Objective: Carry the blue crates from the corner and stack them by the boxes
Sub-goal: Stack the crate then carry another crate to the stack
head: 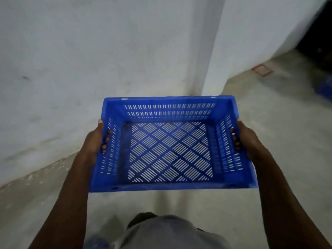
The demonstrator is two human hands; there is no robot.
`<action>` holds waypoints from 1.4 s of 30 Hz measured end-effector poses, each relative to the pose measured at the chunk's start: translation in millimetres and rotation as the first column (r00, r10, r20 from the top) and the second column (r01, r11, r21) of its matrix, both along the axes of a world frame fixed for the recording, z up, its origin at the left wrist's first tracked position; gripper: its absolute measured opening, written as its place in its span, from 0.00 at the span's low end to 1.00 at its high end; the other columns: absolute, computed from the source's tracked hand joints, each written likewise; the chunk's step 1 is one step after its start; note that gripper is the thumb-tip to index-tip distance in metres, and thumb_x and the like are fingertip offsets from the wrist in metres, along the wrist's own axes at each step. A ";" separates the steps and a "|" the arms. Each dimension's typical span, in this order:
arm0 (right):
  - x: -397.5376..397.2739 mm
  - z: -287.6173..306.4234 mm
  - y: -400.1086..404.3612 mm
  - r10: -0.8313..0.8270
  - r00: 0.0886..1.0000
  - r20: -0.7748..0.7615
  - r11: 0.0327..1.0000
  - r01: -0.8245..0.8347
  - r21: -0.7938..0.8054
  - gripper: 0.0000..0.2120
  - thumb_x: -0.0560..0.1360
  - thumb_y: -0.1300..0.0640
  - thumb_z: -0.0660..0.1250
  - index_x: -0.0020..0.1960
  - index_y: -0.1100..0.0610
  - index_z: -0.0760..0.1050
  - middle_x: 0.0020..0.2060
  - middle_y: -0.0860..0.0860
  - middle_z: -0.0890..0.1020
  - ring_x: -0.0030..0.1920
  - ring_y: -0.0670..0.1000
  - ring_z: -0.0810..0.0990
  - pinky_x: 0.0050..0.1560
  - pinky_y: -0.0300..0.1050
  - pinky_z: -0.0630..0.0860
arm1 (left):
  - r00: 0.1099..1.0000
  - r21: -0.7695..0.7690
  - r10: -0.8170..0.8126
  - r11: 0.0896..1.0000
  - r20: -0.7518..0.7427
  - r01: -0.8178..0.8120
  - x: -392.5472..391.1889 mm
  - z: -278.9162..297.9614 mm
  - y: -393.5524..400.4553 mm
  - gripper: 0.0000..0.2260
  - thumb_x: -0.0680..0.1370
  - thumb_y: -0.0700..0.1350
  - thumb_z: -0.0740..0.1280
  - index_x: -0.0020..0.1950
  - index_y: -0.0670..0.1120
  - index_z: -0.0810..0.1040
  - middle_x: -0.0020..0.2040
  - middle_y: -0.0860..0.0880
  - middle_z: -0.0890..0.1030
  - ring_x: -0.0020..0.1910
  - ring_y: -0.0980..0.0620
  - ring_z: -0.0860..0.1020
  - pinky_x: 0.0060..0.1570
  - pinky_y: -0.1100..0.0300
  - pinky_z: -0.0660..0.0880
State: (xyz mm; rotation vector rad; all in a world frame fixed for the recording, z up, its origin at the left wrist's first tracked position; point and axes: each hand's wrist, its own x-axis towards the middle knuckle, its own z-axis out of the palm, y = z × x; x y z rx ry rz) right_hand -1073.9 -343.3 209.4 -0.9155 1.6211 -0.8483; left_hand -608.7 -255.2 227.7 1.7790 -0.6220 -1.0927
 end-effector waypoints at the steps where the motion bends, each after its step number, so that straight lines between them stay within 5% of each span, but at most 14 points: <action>1: -23.6 -0.4 -1.1 -0.056 0.998 -0.010 0.998 0.056 0.007 0.26 0.80 0.34 0.56 0.45 0.57 0.73 0.30 0.51 0.69 0.26 0.50 0.65 0.27 0.42 0.64 | 0.999 0.007 -0.048 0.999 -0.002 0.048 -19.7 -0.7 -25.3 0.27 0.79 0.70 0.57 0.44 0.47 0.78 0.30 0.52 0.70 0.24 0.54 0.63 0.28 0.60 0.62; 16: -275.3 -27.8 -64.2 -0.663 0.749 -0.015 0.745 0.661 0.094 0.26 0.80 0.35 0.56 0.46 0.58 0.75 0.29 0.50 0.70 0.26 0.49 0.64 0.26 0.42 0.63 | 0.792 0.056 -0.611 0.790 -0.007 0.610 -326.5 -17.7 -377.5 0.26 0.82 0.65 0.55 0.49 0.45 0.78 0.31 0.51 0.70 0.23 0.53 0.63 0.26 0.61 0.63; 29: -483.9 -11.4 -167.2 -0.876 0.482 0.011 0.482 0.873 0.078 0.27 0.79 0.32 0.55 0.45 0.56 0.73 0.30 0.51 0.67 0.26 0.49 0.63 0.24 0.41 0.63 | 0.510 0.010 -0.860 0.510 -0.025 0.860 -642.1 2.9 -618.2 0.22 0.83 0.64 0.54 0.46 0.47 0.75 0.30 0.51 0.67 0.19 0.55 0.61 0.20 0.66 0.59; 42: -792.9 24.8 -317.6 -0.870 0.492 -0.024 0.492 0.871 0.007 0.29 0.79 0.33 0.57 0.47 0.60 0.75 0.29 0.52 0.68 0.26 0.50 0.63 0.26 0.42 0.62 | 0.555 0.004 -0.830 0.556 -0.050 0.831 -942.7 4.3 -759.4 0.22 0.84 0.62 0.54 0.47 0.46 0.75 0.29 0.51 0.67 0.18 0.56 0.61 0.20 0.67 0.59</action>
